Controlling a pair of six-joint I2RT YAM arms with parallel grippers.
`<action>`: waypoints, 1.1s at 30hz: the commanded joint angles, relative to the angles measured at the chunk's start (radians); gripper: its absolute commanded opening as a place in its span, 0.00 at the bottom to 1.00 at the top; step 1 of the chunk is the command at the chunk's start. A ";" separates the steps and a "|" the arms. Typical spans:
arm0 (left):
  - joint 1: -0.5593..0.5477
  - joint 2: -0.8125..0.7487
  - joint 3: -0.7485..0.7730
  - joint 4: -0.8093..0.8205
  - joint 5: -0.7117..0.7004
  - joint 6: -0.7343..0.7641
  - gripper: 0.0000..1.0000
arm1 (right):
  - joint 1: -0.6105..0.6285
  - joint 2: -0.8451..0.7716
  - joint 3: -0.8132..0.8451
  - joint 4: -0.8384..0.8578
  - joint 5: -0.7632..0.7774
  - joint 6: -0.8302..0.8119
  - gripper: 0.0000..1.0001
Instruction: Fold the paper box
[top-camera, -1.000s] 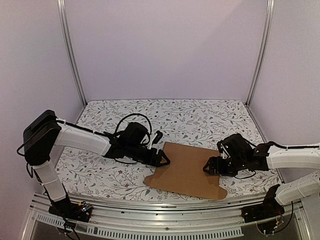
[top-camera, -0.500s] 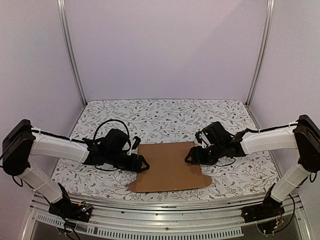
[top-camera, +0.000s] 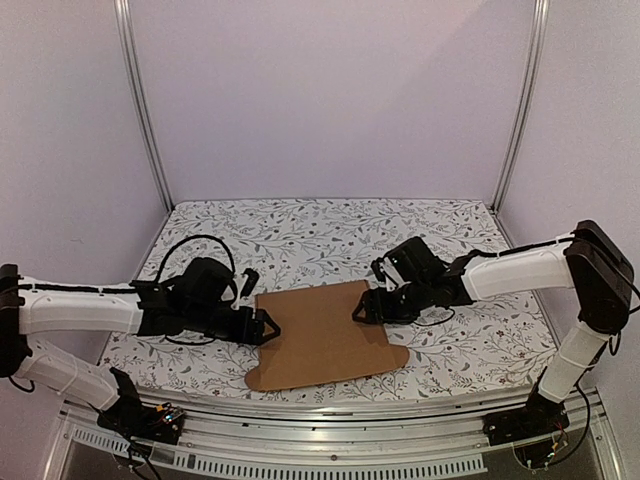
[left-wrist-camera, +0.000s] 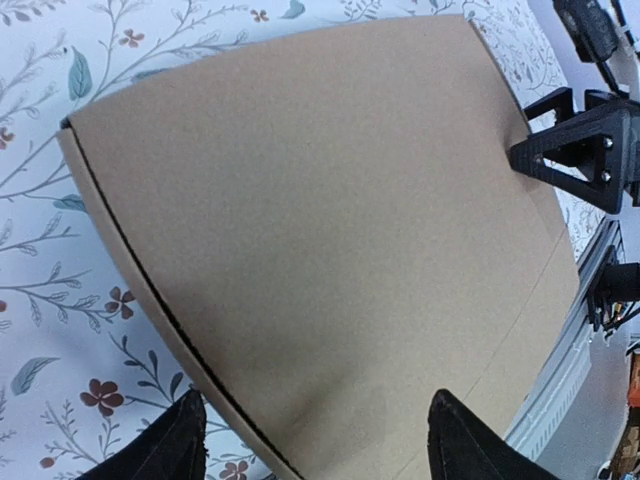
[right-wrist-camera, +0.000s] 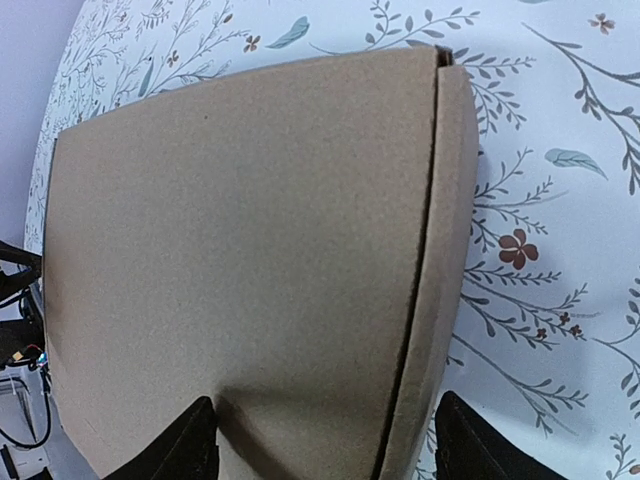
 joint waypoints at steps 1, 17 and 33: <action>0.005 -0.086 -0.005 -0.041 -0.041 0.010 0.75 | 0.006 -0.038 0.025 -0.105 0.028 -0.055 0.74; 0.040 -0.113 -0.099 0.059 0.031 -0.086 0.84 | -0.086 -0.061 -0.042 -0.066 -0.047 -0.078 0.61; 0.109 -0.081 -0.178 0.219 0.134 -0.152 0.94 | -0.120 -0.095 -0.113 -0.034 -0.071 -0.069 0.17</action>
